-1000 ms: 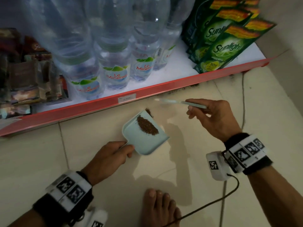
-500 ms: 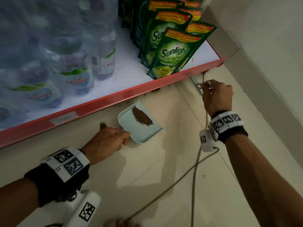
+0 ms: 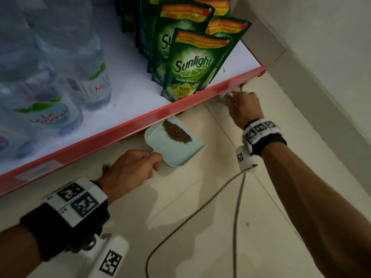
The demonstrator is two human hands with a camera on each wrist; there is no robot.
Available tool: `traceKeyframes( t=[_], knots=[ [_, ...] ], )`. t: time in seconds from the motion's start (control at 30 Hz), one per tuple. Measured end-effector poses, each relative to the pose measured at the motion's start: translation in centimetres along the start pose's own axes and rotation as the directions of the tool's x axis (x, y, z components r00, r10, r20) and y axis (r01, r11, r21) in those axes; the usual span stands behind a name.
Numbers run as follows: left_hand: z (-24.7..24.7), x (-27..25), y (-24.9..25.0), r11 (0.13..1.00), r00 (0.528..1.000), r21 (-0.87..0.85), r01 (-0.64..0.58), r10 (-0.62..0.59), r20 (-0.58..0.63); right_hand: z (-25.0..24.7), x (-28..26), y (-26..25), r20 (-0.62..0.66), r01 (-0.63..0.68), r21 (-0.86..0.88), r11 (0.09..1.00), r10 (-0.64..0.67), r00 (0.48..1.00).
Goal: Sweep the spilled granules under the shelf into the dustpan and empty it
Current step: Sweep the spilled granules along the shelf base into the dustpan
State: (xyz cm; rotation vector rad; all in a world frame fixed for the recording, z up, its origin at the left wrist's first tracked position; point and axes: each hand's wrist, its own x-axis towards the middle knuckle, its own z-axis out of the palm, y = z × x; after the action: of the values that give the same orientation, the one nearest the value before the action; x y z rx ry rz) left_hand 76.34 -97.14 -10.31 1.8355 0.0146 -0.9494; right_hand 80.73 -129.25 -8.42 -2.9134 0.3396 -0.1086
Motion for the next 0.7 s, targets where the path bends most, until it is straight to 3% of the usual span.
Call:
traceKeyframes(
  t=[0.07,0.17,0.27,0.33,0.4,0.5,0.7],
  knots=[
    [-0.1,0.0,-0.1,1.0,1.0,0.007,-0.006,0.006,0.004,-0.3,-1.9,-0.8,0.007,0.111,0.072,0.991,-0.112,0.994],
    [-0.1,0.1,-0.3,1.0,1.0,0.011,-0.002,0.002,0.002,-1.0,-2.8,-0.9,-0.13,0.123,0.078,0.989,-0.113,0.985],
    [0.0,0.2,-0.5,1.0,1.0,0.013,0.021,-0.021,-0.011,-1.0,-0.8,0.9,-0.186,-0.015,-0.017,1.0,0.012,0.982],
    [0.1,0.2,-0.5,0.999,0.999,0.024,0.03,-0.03,-0.013,-0.7,1.0,2.1,-0.14,-0.138,-0.07,0.988,0.127,0.982],
    [0.2,0.1,-0.6,0.999,0.999,0.029,0.031,-0.03,-0.015,-0.1,1.9,2.4,-0.059,-0.166,-0.076,0.983,0.162,0.985],
    [0.1,0.0,-0.7,1.0,0.999,0.02,0.021,-0.021,-0.027,0.8,1.0,1.1,0.007,-0.094,-0.04,0.995,0.094,0.996],
    [-0.3,-0.4,-1.3,1.0,0.999,-0.011,0.008,-0.008,-0.031,1.0,-5.7,-4.1,0.007,0.232,0.123,0.965,-0.235,0.972]
  ],
)
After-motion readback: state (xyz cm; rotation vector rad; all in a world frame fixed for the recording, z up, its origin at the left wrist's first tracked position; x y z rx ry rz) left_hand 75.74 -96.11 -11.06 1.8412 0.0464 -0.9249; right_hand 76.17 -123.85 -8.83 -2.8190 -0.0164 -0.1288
